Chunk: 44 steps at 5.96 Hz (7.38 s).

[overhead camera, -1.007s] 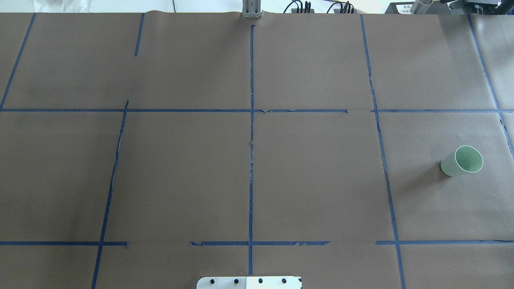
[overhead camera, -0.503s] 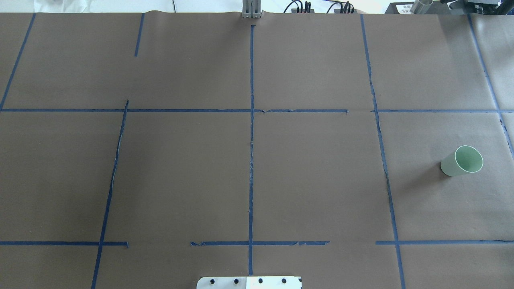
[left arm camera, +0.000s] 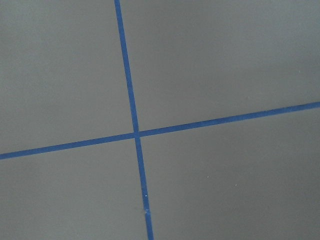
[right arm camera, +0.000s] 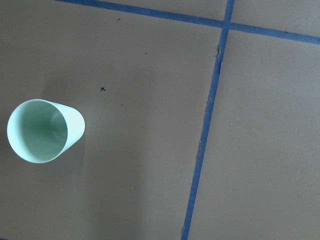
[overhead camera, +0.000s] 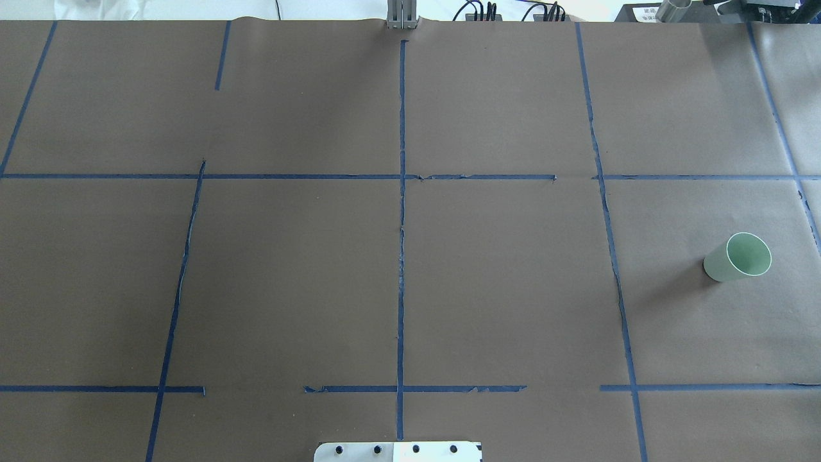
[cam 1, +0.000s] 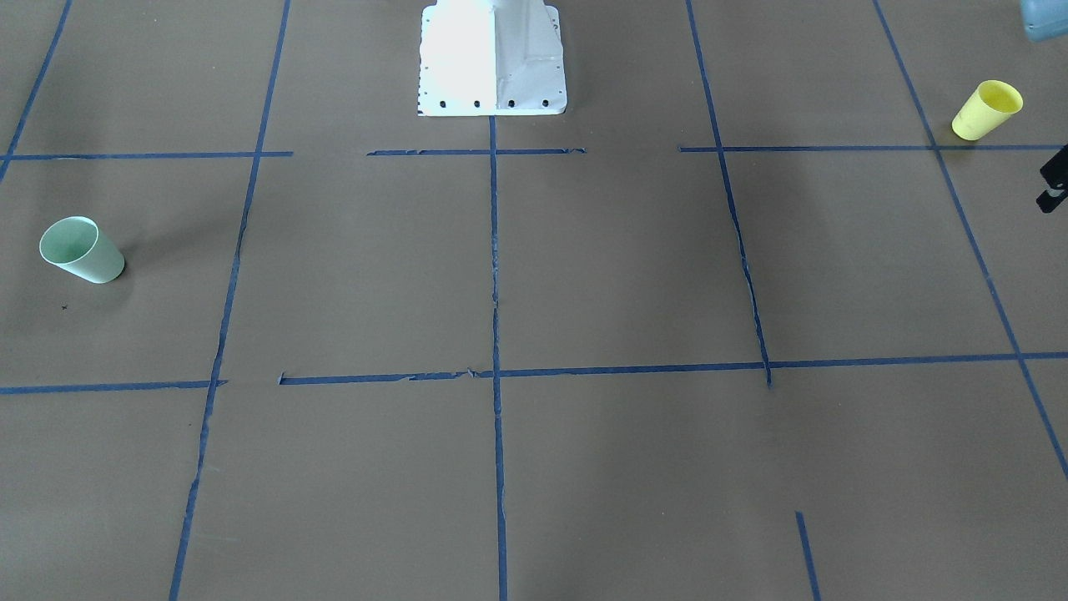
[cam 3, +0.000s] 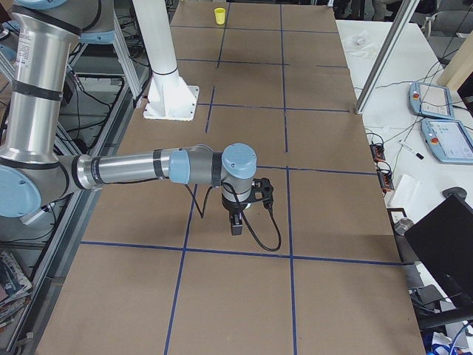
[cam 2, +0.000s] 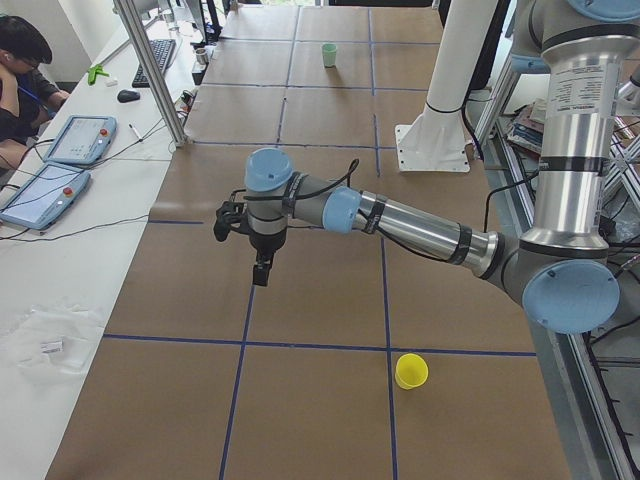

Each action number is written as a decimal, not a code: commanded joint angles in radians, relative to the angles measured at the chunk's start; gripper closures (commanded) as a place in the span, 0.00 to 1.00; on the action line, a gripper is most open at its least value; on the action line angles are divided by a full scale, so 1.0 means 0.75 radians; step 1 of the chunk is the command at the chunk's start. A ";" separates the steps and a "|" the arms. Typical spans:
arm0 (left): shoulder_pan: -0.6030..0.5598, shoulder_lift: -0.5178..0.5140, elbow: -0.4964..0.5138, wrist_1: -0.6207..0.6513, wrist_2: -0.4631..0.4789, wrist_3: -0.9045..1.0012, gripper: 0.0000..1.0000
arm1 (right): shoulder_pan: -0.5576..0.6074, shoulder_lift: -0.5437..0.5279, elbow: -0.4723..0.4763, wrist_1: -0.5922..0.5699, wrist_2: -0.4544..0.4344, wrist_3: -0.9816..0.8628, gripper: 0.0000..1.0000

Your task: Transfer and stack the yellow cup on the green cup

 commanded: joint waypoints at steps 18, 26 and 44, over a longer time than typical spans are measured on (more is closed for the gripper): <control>1.868 0.443 0.280 0.619 1.055 -3.680 0.00 | 0.001 0.000 0.029 0.001 0.002 -0.003 0.00; 1.874 0.484 0.494 0.439 1.072 -3.682 0.19 | -0.001 0.002 0.038 0.001 0.002 -0.003 0.00; 0.349 -0.175 0.654 -1.265 1.288 -0.772 0.55 | -0.001 0.000 -0.014 -0.003 0.053 0.010 0.00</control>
